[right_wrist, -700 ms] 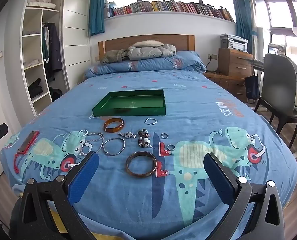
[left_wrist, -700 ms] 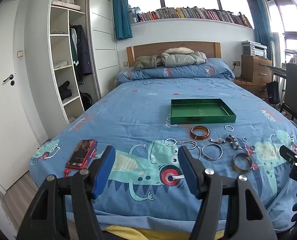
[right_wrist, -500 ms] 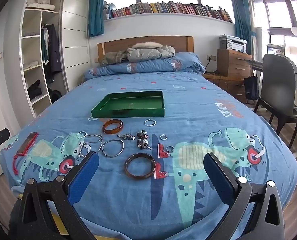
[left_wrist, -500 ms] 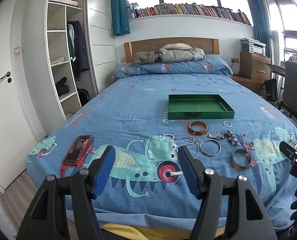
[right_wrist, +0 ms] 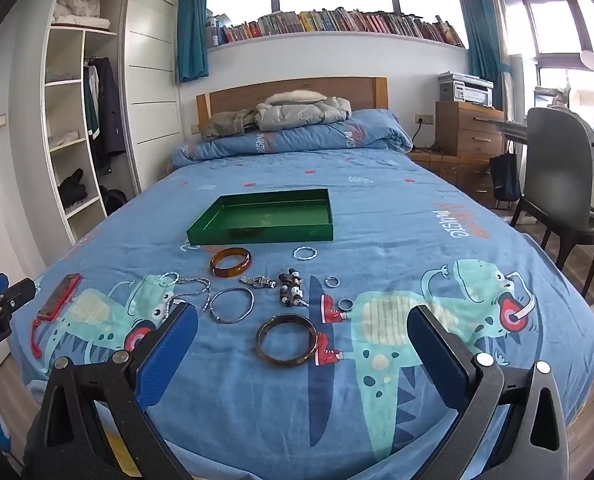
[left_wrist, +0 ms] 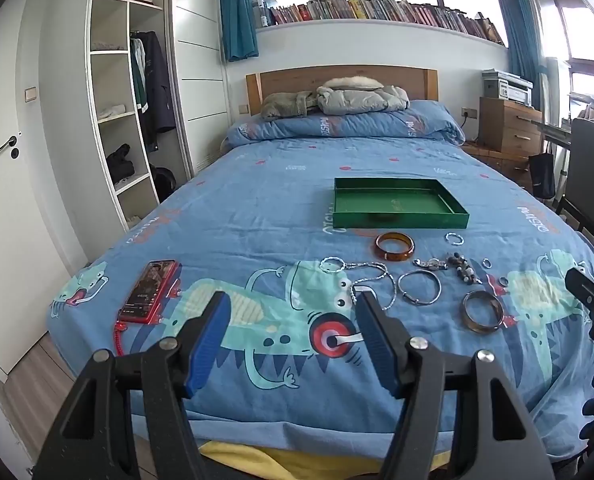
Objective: Organize jewelry
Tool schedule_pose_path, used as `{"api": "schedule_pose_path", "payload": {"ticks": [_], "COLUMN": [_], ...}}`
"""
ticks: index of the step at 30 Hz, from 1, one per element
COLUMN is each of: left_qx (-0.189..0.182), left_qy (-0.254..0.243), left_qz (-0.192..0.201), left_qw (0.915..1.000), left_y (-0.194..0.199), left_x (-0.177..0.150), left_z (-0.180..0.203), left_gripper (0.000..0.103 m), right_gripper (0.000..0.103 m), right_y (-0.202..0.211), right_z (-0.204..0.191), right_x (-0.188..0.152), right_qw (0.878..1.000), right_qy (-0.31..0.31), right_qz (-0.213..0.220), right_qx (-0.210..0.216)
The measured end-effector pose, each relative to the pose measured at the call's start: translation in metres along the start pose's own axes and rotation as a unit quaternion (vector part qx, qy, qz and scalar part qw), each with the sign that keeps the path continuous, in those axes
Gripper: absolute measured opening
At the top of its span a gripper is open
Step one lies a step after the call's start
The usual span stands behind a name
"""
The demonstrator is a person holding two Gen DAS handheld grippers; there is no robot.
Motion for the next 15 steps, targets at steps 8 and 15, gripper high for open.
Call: {"api": "schedule_pose_path", "payload": {"ticks": [8, 15], "left_qx": [-0.002, -0.004], "left_qy": [0.004, 0.010], "left_qz": [-0.004, -0.008], "left_qw": [1.0000, 0.9999], "left_y": [-0.005, -0.011], "left_x": [-0.001, -0.004], "left_z": [0.001, 0.003], "left_gripper": [0.063, 0.063], "right_gripper": [0.103, 0.103], "right_y": [-0.002, -0.007], "right_z": [-0.001, -0.002], "right_x": [0.003, 0.001], "right_qw": [1.000, 1.000], "right_qy": [0.002, 0.008], "right_qz": [0.001, -0.011], "right_qx": [0.003, -0.003]}}
Point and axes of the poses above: each gripper's, at about its wrist camera, not at the fingertips, and y roughly against the way its jaws point, z to its right, x to its top, the point moved 4 cm from there along -y, roughly the way its jaws point, and after that the axes turned 15 degrees about -x, right-handed, at the moved point
